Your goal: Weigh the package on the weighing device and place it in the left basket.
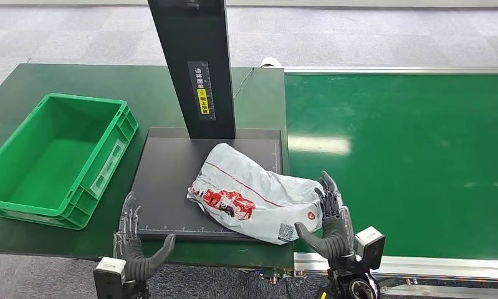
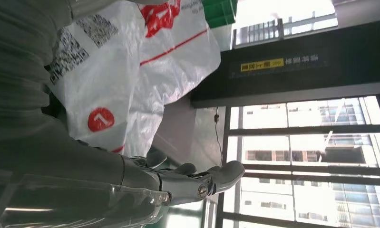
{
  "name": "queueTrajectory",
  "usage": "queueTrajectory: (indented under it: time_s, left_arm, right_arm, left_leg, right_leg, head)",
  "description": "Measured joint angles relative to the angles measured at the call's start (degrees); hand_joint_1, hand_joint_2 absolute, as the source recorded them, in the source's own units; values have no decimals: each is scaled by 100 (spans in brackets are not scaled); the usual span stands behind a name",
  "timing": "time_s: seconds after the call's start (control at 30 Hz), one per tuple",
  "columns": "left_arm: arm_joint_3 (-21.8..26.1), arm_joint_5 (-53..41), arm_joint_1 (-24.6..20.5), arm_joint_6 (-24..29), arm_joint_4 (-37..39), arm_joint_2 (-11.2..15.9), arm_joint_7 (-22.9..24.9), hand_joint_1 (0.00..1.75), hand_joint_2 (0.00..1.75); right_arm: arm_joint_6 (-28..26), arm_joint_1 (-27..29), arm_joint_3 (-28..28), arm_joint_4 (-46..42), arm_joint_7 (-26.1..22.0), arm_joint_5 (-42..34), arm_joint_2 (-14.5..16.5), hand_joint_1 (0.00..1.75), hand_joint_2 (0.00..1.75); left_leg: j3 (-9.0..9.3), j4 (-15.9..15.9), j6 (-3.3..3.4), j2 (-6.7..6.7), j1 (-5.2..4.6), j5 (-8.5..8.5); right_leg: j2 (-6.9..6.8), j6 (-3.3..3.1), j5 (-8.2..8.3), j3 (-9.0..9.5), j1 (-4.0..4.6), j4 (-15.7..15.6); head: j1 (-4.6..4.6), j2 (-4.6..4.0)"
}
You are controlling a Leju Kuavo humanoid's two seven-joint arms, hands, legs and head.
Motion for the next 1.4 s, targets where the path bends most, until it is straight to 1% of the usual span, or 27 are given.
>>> queueTrajectory:
  time_s: [0.07, 0.17, 0.23, 0.27, 0.33, 0.43, 0.5, 0.57, 0.7, 0.83, 0.9, 1.03, 1.2, 1.3, 1.4]
  left_arm:
    - [-43, -20, -50, 169, 135, 109, 0, 0, 175]
    - [-208, -60, -246, 425, 488, 360, 0, 0, 175]
    - [-399, -214, -554, 595, 845, 485, 0, 0, 175]
    - [-511, -349, -765, 675, 1068, 504, 1, 0, 175]
    - [-741, -724, -1212, 849, 1503, 452, 80, 0, 175]
    - [-1071, -1468, -1709, 1028, 1873, 245, 505, 0, 175]
    - [-1297, -1986, -1949, 1068, 1996, 88, 822, 0, 175]
    - [-1516, -2388, -2166, 1117, 2113, -51, 1033, 0, 175]
    - [-1868, -2865, -2521, 1400, 2371, -221, 1170, 0, 175]
    - [-2133, -3162, -2739, 1564, 2561, -301, 1242, 0, 175]
    - [-2294, -3342, -2848, 1580, 2625, -335, 1358, 0, 175]
    - [-2612, -3711, -3042, 1560, 2770, -406, 1747, 0, 175]
    - [-2939, -4190, -3123, 1533, 3101, -435, 2144, 0, 175]
    - [-3082, -4362, -3180, 1494, 3455, -444, 2234, 0, 175]
    - [-3177, -4397, -3266, 1483, 3891, -445, 2204, 0, 175]
  right_arm:
    - [297, -7, -71, 27, 19, -135, -2, 0, 175]
    - [497, -17, -178, 70, 26, -236, -4, 0, 175]
    - [575, -30, -232, 86, 49, -267, -4, 0, 175]
    - [604, -46, -247, 90, 72, -273, -3, 0, 175]
    - [650, -107, -261, 100, 134, -269, 6, 0, 175]
    - [685, -259, -264, 145, 231, -214, 51, 0, 175]
    - [691, -424, -257, 238, 270, -153, 101, 0, 175]
    - [698, -652, -242, 413, 270, -119, 147, 0, 175]
    - [728, -1104, -197, 870, 199, -93, 191, 0, 175]
    - [741, -1422, -163, 1268, 143, -88, 224, 0, 175]
    - [742, -1528, -152, 1403, 126, -87, 242, 0, 175]
    - [774, -1655, -104, 1568, 119, -80, 276, 0, 175]
    - [772, -1800, -63, 1754, 108, -71, 304, 0, 175]
    - [754, -1820, -62, 1797, 113, -91, 302, 0, 175]
    - [750, -1818, -62, 1810, 121, -125, 290, 0, 175]
  left_leg:
    - [1, 0, 0, 0, 0, 0]
    - [4, 1, 0, -1, 0, 3]
    - [4, 1, 3, -4, 0, 8]
    - [4, 2, 4, -6, -1, 10]
    - [5, 2, 7, -5, -4, 13]
    - [9, 3, 8, 2, -9, 13]
    - [8, 5, 9, 0, -10, 13]
    - [7, 6, 9, 0, -10, 13]
    - [8, 5, 9, 0, -8, 13]
    - [6, 5, 8, 0, -7, 14]
    - [3, 5, 8, -1, -7, 14]
    - [1, 5, 8, 0, -8, 14]
    - [0, 5, 9, -1, -9, 13]
    - [0, 5, 8, 0, -8, 13]
    - [1, 4, 8, 1, -8, 13]
  right_leg:
    - [0, 0, 0, 1, 0, 0]
    - [-1, 0, 1, 1, 0, 0]
    - [-4, 1, 2, 4, 0, 0]
    - [-5, 2, 3, 6, -1, 0]
    - [-5, 3, 7, 12, -4, 0]
    - [-2, 4, 13, 14, -9, 1]
    - [-2, 5, 13, 13, -10, 1]
    - [-2, 5, 13, 11, -11, 0]
    - [-2, 5, 13, 9, -9, 1]
    - [-2, 4, 13, 6, -7, 1]
    - [-2, 5, 13, 4, -7, 1]
    - [-2, 5, 13, 4, -8, 1]
    - [-2, 5, 13, 2, -8, 1]
    - [-2, 5, 13, 1, -8, 1]
    - [-1, 5, 13, 1, -8, 1]
  head:
    - [1, 0]
    - [1, 0]
    - [0, 0]
    - [0, 0]
    - [1, 0]
    - [1, 0]
    - [1, 0]
    - [1, 0]
    - [-1, 0]
    - [-1, 0]
    - [0, 0]
    - [1, 0]
    - [1, 0]
    - [-1, 0]
    - [-1, 0]
